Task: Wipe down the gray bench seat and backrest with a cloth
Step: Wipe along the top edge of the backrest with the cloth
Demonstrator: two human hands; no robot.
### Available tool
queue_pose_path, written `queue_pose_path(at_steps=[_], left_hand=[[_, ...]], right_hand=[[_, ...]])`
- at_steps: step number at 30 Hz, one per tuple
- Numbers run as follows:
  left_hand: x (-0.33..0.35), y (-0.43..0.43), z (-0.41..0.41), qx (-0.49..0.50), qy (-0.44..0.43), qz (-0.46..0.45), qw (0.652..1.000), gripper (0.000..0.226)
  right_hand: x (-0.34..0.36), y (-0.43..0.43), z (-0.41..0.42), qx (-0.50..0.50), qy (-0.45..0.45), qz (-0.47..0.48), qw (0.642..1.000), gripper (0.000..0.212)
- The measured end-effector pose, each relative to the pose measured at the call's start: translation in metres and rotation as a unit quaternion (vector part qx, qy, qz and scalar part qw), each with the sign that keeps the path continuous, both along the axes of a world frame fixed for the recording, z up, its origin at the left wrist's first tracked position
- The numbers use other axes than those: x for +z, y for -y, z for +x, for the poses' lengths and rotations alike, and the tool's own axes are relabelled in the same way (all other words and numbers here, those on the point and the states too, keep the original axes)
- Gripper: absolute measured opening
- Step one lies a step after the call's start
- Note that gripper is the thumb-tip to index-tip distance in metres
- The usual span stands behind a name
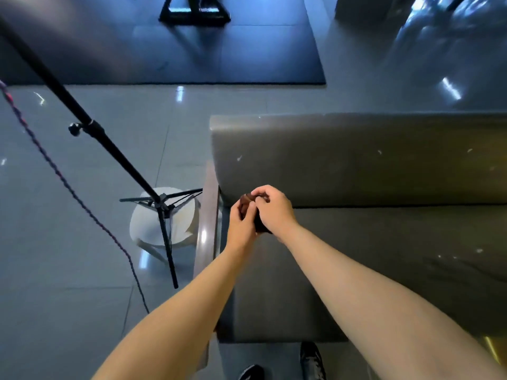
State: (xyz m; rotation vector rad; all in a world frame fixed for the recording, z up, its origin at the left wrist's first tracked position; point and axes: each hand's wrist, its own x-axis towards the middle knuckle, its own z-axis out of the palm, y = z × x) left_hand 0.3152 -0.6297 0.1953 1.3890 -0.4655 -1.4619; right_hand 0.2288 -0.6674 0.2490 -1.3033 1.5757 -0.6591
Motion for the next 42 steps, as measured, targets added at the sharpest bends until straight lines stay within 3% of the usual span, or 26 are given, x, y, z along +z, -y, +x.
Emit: queue_pose_path(at_steps=[5, 12, 17, 20, 25, 29, 33, 36, 39, 42], left_hand=[[-0.027, 0.046, 0.009, 0.076, 0.054, 0.028, 0.995, 0.034], [-0.078, 0.142, 0.003, 0.222, 0.057, 0.068, 0.971, 0.018], [-0.067, 0.204, -0.006, 0.357, 0.050, 0.065, 0.930, 0.037], [-0.067, 0.221, -0.019, 0.408, 0.062, 0.074, 0.908, 0.036], [-0.067, 0.226, -0.040, 0.384, 0.099, 0.067, 0.915, 0.020], [-0.053, 0.222, -0.048, 0.327, 0.134, 0.020, 0.935, 0.019], [-0.032, 0.226, -0.031, 0.341, 0.178, -0.034, 0.923, 0.019], [-0.050, 0.227, -0.010, 0.360, 0.163, 0.040, 0.918, 0.020], [-0.084, 0.204, -0.015, 0.318, 0.118, 0.145, 0.930, 0.018], [-0.101, 0.182, -0.038, 0.304, 0.102, 0.140, 0.937, 0.022]], right_hand=[[-0.023, 0.066, 0.011, 0.115, -0.102, -0.002, 0.988, 0.025], [-0.044, 0.174, -0.003, 0.155, -0.233, -0.165, 0.946, 0.027], [-0.050, 0.228, -0.022, 0.130, -0.292, -0.326, 0.890, 0.045], [-0.062, 0.244, -0.025, 0.172, -0.311, -0.314, 0.880, 0.056], [-0.078, 0.246, -0.033, 0.194, -0.322, -0.345, 0.860, 0.059], [-0.076, 0.246, -0.034, 0.191, -0.306, -0.337, 0.870, 0.059], [-0.072, 0.241, -0.036, 0.202, -0.304, -0.325, 0.872, 0.062], [-0.073, 0.228, -0.029, 0.193, -0.306, -0.314, 0.878, 0.066], [-0.074, 0.224, -0.021, 0.172, -0.297, -0.308, 0.887, 0.066], [-0.078, 0.219, -0.028, 0.183, -0.283, -0.351, 0.873, 0.058]])
